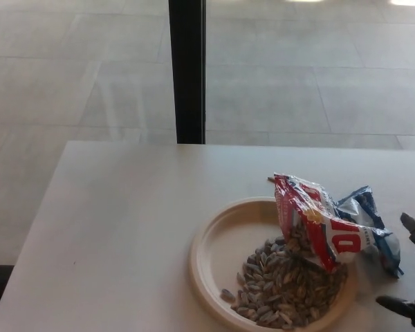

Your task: The robot uses its right hand to pick up a bag of sunflower seeds kept in the middle of the desk and tilts it over a plate kept next to it to pour out a few seeds and then puts the bag of seeds back on the desk

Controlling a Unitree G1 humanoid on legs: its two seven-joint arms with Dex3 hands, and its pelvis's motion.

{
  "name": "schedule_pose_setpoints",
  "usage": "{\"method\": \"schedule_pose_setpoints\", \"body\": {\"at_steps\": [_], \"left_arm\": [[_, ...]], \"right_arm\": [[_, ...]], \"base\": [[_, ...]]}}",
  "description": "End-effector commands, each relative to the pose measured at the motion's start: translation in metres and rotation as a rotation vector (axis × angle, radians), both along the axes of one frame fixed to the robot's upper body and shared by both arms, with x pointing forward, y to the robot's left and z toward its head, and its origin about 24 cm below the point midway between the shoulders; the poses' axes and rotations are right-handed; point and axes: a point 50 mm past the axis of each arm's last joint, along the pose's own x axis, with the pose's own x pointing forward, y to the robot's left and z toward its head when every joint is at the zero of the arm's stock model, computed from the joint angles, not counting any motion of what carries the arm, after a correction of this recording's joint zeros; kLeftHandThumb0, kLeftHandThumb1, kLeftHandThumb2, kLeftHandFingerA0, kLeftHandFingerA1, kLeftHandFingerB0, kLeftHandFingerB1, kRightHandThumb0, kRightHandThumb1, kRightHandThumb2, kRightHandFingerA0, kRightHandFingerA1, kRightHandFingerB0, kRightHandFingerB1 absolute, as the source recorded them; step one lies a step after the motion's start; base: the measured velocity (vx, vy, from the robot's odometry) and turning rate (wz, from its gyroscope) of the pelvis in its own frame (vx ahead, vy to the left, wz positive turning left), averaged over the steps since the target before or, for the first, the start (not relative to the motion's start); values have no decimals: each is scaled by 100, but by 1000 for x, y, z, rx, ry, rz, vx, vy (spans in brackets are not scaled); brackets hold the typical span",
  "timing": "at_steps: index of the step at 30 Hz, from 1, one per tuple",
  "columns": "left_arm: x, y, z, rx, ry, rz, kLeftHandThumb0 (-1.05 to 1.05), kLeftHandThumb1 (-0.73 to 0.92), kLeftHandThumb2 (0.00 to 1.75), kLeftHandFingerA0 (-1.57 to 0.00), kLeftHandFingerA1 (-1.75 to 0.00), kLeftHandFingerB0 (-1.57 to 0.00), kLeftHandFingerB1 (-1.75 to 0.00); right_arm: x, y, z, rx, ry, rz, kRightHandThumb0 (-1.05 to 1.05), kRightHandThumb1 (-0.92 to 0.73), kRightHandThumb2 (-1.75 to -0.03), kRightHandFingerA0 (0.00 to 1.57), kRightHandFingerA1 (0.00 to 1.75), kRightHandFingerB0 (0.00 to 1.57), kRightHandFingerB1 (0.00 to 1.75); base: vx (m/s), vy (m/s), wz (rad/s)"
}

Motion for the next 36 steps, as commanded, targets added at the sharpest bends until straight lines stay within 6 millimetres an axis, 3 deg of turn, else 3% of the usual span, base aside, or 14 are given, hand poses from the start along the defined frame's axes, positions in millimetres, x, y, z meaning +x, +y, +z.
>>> {"method": "schedule_pose_setpoints", "body": {"at_steps": [1,6,8,10,12,14,16,18,22,24,31,32,34,36], "left_arm": [[-7,4,5,28,0,-23,-55,73,62,-49,-51,-49,-38],[-2,6,6,17,-15,-19,-56,72,62,-48,-48,-48,-38],[-1,5,5,15,-15,-22,-57,73,62,-48,-48,-49,-38],[-2,4,5,21,-13,-28,-61,70,62,-52,-50,-50,-38],[-2,5,5,22,-13,-28,-61,70,62,-50,-50,-49,-38],[-3,4,5,13,-18,-15,-61,69,61,-54,-53,-52,-38],[-2,5,5,7,-28,0,-62,70,61,-52,-52,-52,-38],[-3,5,5,-16,-49,28,-60,67,61,-49,-52,-50,-40],[-6,5,5,-12,-55,55,-62,67,60,-53,-55,-52,-40],[-7,5,4,-20,-57,69,-62,68,61,-51,-54,-47,-39],[-25,5,4,-25,12,81,-61,69,61,-54,-49,-44,-37],[-25,6,4,-34,-3,85,-62,69,61,-53,-52,-44,-37],[-25,6,5,-41,-14,88,-62,70,62,-50,-51,-43,-37],[-24,5,4,-45,-17,102,-64,71,62,-51,-51,-43,-36]], "right_arm": [[-41,-67,47,145,133,-32,-72,-38,-68,0,0,0,5],[-83,-131,76,313,-7,-251,-59,-47,-59,0,0,0,9],[-96,-148,82,275,-49,-325,-87,-51,-78,0,16,0,0],[-129,-189,88,400,-204,-523,-73,-44,-79,0,29,0,25],[-151,-211,91,440,-301,-653,-85,-39,-66,0,4,4,20],[-180,-234,93,486,-430,-818,-79,-47,-75,0,17,10,21],[-208,-249,89,615,-617,-949,-62,-49,-61,0,1,1,45],[-235,-260,81,621,-729,-1039,-64,-55,-65,0,5,5,28],[-285,-273,42,724,-973,-1331,-61,-56,-61,0,35,0,62],[-296,-269,24,774,-1009,-1358,-74,-54,-71,0,28,0,54],[-302,-253,-13,839,-1037,-1579,-44,-78,-64,0,48,0,58],[-300,-248,-21,817,-1023,-1610,-35,-83,-64,0,73,0,66],[-298,-240,-29,788,-976,-1645,-38,-84,-64,0,75,0,63],[-298,-227,-44,772,-911,-1701,-45,-83,-57,21,123,1,75]], "base": [[0,0,0],[0,0,0],[0,0,0],[0,0,0],[0,0,0],[0,0,0],[0,0,0],[0,0,0],[0,0,0],[0,0,0],[0,0,0],[0,0,0],[0,0,0],[0,0,0]]}}
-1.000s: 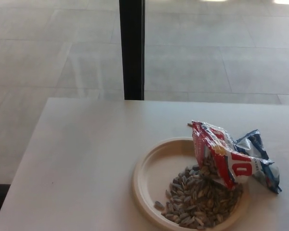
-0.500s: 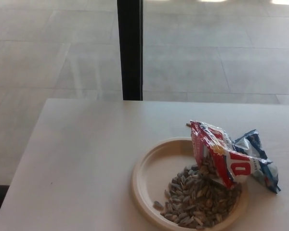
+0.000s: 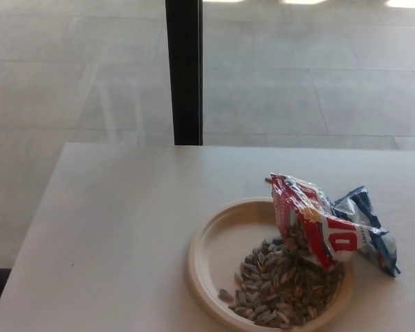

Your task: The robot uses its right hand to pick up a bag of sunflower seeds kept in the middle of the desk and tilts it over a plate kept next to it to pour out a few seeds and then puts the bag of seeds back on the desk

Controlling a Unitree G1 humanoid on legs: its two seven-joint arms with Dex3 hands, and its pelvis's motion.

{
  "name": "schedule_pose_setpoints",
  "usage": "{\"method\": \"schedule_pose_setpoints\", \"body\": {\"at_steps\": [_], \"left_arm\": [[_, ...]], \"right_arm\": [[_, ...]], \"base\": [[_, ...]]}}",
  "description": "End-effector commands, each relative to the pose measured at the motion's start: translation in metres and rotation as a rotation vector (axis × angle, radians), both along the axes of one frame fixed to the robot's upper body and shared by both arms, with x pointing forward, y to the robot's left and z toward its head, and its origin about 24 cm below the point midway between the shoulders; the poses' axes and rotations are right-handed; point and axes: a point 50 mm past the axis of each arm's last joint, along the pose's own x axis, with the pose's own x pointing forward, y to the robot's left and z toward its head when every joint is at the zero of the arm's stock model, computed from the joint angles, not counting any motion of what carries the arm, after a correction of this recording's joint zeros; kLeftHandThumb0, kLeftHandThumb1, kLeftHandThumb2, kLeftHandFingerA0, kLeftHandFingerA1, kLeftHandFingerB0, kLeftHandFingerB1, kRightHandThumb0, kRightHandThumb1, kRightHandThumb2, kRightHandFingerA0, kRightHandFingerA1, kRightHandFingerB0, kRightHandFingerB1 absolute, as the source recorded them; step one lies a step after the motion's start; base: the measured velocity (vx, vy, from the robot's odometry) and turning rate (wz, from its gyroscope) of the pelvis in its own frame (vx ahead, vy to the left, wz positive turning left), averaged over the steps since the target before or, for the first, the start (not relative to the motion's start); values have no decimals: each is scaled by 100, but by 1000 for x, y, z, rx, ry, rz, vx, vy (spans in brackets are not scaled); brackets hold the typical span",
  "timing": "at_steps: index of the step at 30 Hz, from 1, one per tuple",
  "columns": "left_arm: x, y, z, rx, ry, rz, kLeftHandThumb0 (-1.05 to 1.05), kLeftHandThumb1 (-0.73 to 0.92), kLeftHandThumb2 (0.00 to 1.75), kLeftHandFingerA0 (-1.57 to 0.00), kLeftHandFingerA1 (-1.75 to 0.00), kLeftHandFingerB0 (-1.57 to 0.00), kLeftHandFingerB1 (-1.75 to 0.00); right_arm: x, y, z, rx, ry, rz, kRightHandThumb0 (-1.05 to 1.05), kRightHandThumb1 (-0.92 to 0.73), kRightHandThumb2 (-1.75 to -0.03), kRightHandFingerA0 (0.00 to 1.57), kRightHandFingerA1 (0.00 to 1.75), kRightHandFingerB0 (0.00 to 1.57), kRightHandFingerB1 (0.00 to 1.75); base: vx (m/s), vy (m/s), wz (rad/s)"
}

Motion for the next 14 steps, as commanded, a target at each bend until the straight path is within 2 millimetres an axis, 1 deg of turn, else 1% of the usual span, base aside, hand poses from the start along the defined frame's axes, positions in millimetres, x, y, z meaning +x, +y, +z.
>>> {"method": "schedule_pose_setpoints", "body": {"at_steps": [1,2,3,4,5,6,7,8,9,10,11,12,13,14], "left_arm": [[-22,4,3,-42,-19,93,-64,72,62,-51,-52,-42,-37],[-24,5,4,-38,-19,93,-64,72,62,-51,-52,-42,-37],[-25,5,4,-47,-27,105,-63,70,61,-53,-54,-42,-39],[-27,4,3,-62,-40,124,-63,70,61,-53,-54,-42,-39],[-29,3,3,-65,-41,130,-63,70,61,-52,-55,-43,-39],[-33,1,2,-76,-32,133,-64,69,61,-47,-51,-39,-38],[-35,1,1,-79,-19,133,-64,69,61,-47,-51,-39,-38],[-37,1,2,-90,-18,142,-63,70,61,-44,-58,-40,-41],[-41,1,2,-92,-10,156,-61,72,62,-43,-60,-35,-40],[-46,2,3,-88,4,157,-61,77,63,-37,-59,-27,-38],[-51,1,4,-89,5,173,-59,76,63,-32,-58,-16,-36],[-57,1,4,-88,13,190,-60,76,62,-30,-58,-13,-34],[-61,1,5,-89,20,193,-60,76,62,-30,-58,-13,-34],[-61,1,5,-89,20,193,-60,76,62,-30,-58,-13,-34]], "right_arm": [[-106,12,-77,170,-628,-849,-44,-84,-55,10,112,0,74],[-108,14,-79,179,-630,-849,-44,-84,-55,10,112,0,74],[-110,17,-84,200,-640,-850,-48,-77,-69,0,87,0,58],[-112,21,-90,230,-655,-849,-48,-77,-69,0,87,0,58],[-115,25,-94,242,-626,-804,-53,-67,-91,0,61,0,45],[-119,31,-97,251,-605,-791,-48,-76,-68,0,83,0,35],[-120,33,-98,249,-570,-789,-48,-76,-68,0,83,0,35],[-123,41,-103,265,-458,-764,-56,-78,-63,0,61,0,36],[-129,48,-108,265,-360,-746,-58,-79,-57,0,121,0,40],[-137,51,-112,281,-345,-755,-56,-74,-62,0,102,0,41],[-141,54,-114,298,-348,-758,-55,-70,-67,0,84,0,34],[-144,56,-115,307,-348,-763,-63,-62,-82,0,72,0,35],[-149,56,-114,306,-347,-768,-63,-62,-82,0,72,0,35],[-149,56,-114,306,-347,-768,-63,-62,-82,0,72,0,35]], "base": [[0,0,0],[0,0,0],[0,0,0],[0,0,0],[0,0,0],[0,0,0],[0,0,0],[0,0,0],[0,0,0],[0,0,0],[0,0,0],[0,0,0],[0,0,0],[0,0,0]]}}
